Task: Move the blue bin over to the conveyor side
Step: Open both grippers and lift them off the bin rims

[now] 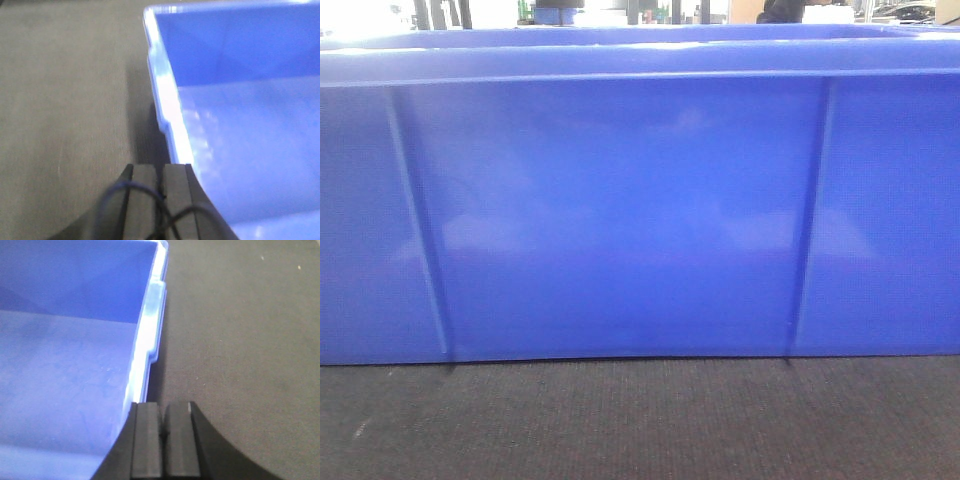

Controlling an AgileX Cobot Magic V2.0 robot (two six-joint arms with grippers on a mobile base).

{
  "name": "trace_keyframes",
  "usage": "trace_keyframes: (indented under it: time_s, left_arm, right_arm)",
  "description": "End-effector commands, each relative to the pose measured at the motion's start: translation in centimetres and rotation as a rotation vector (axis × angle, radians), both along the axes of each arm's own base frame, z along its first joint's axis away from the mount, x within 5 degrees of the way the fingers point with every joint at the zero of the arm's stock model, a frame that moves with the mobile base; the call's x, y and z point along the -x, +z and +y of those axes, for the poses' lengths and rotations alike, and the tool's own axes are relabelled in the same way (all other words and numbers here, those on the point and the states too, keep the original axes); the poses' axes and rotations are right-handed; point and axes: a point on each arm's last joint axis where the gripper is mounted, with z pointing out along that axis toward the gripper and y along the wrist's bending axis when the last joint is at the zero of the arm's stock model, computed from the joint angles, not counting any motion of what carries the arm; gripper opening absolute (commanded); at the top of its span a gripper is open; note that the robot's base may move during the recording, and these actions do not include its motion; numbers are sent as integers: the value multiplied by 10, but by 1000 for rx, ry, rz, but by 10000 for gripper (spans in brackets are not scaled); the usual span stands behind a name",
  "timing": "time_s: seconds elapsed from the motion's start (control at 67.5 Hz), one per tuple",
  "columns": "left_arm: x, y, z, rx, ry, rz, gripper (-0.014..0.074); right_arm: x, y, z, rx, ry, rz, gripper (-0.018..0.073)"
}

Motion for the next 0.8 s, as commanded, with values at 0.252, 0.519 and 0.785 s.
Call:
trace_keyframes:
  time_s: [0.252,0.519,0.785]
  left_arm:
    - [56,-37,2,14,12,-219,-6]
    - [91,-36,3,9,18,-458,-6]
    - [98,-36,3,8,18,-494,-6]
  right_arm:
    - [66,-38,-22,-86,30,-302,-78]
    - [89,-37,-30,-130,29,-428,-78]
    - [89,-36,-30,-131,30,-433,-78]
